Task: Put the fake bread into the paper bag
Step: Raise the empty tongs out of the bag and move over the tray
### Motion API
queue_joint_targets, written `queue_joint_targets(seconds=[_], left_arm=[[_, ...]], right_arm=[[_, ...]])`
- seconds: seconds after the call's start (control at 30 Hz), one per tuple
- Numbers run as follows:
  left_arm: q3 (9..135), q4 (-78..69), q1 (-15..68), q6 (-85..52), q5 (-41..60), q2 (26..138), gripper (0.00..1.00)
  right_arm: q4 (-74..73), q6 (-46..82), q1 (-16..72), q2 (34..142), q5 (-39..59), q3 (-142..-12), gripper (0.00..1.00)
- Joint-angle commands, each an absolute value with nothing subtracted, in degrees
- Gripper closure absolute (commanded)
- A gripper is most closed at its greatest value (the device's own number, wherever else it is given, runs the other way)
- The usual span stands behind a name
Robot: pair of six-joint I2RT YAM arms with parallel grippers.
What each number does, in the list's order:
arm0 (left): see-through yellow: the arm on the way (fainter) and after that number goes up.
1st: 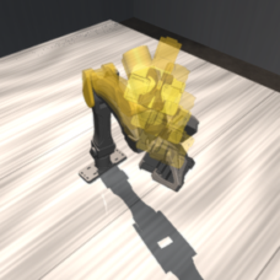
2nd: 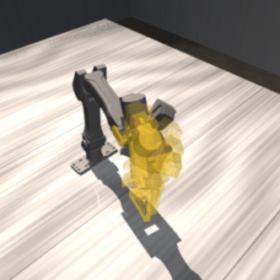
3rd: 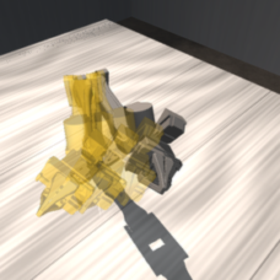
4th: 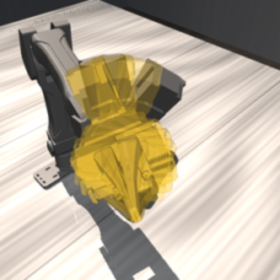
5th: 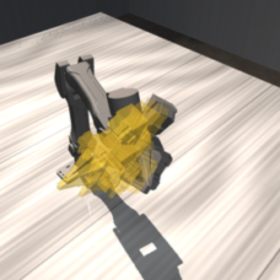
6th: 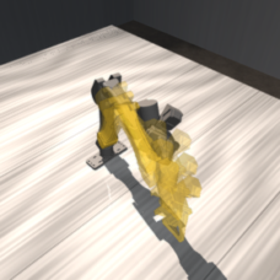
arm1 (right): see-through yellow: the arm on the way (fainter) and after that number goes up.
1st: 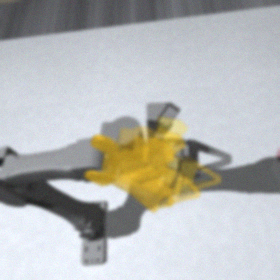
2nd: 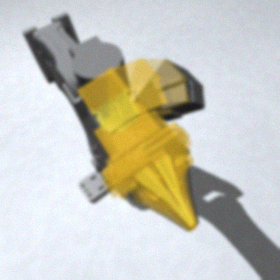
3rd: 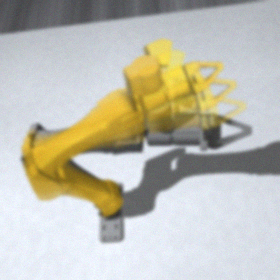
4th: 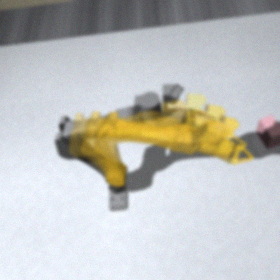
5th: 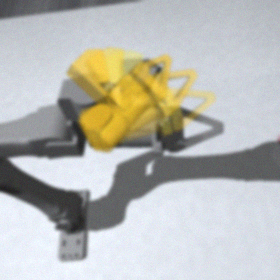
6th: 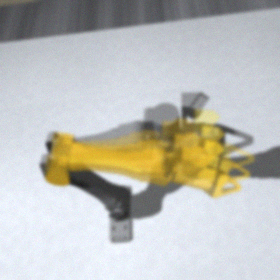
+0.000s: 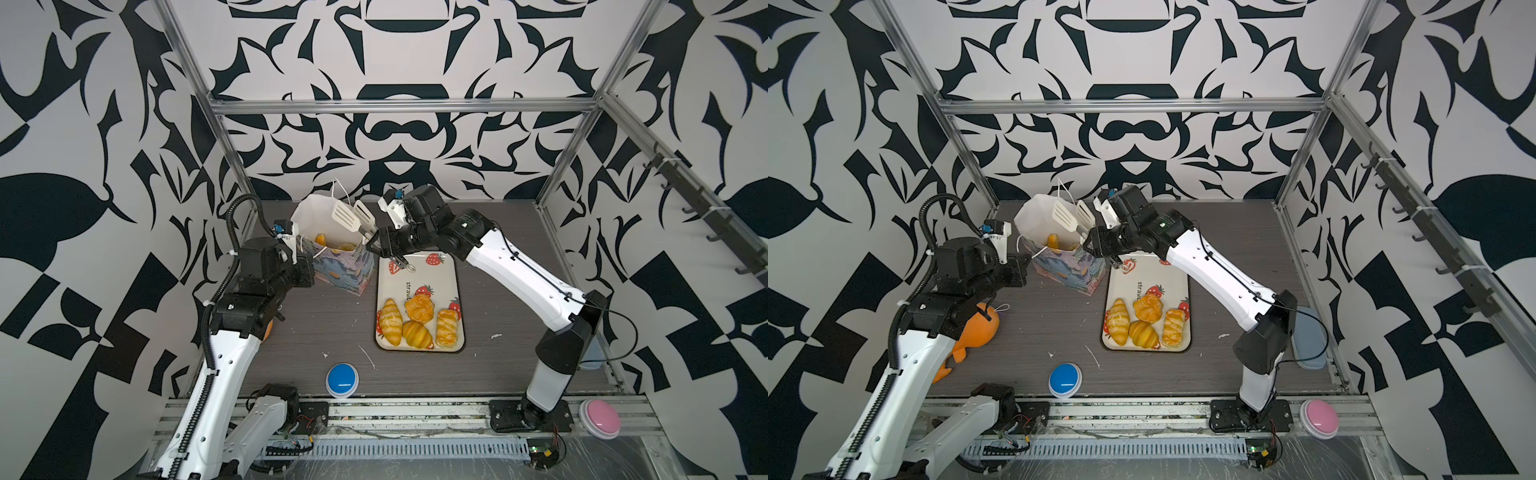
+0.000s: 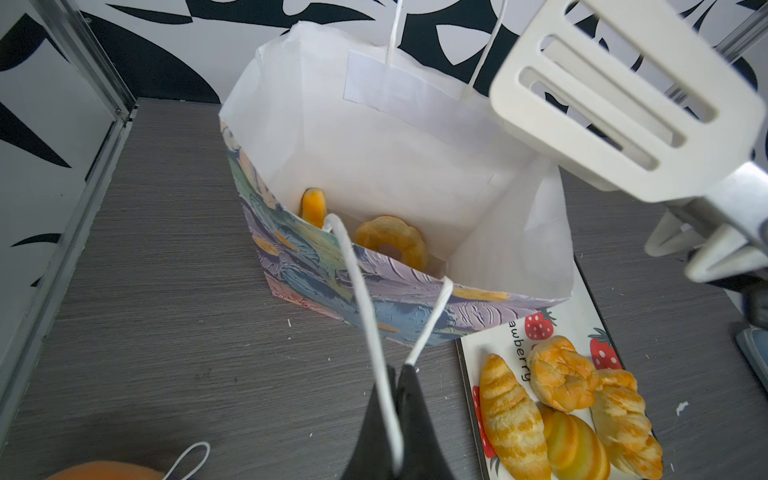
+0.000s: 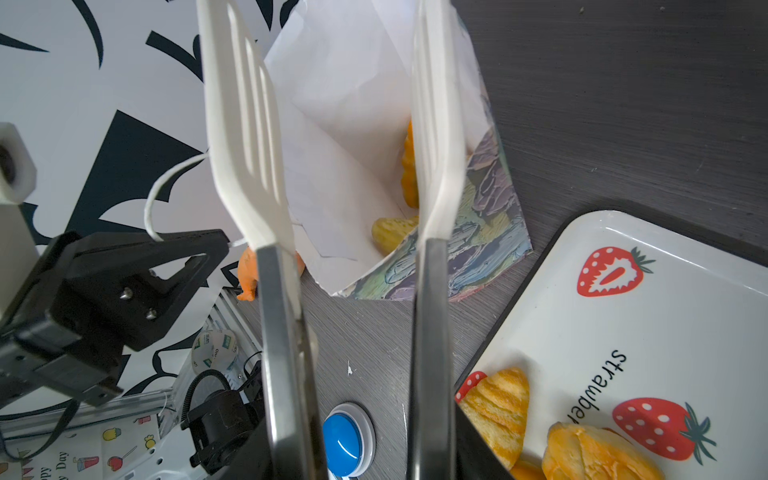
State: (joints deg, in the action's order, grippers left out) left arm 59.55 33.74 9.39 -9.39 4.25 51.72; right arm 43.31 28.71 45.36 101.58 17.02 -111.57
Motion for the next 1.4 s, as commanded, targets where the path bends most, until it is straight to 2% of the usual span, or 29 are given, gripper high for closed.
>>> queue_joint_targets(seconds=[0.0,1.37], left_arm=[[58.9,35.0,9.5,-9.2,4.3,51.0,0.96],[59.1,35.0,9.5,-9.2,4.3,51.6,0.96]], right_arm=[[41.5,27.1,45.6,95.6,15.7,-113.6,0.50],[44.8,25.2,38.5,71.7,9.4,-76.8,0.49]])
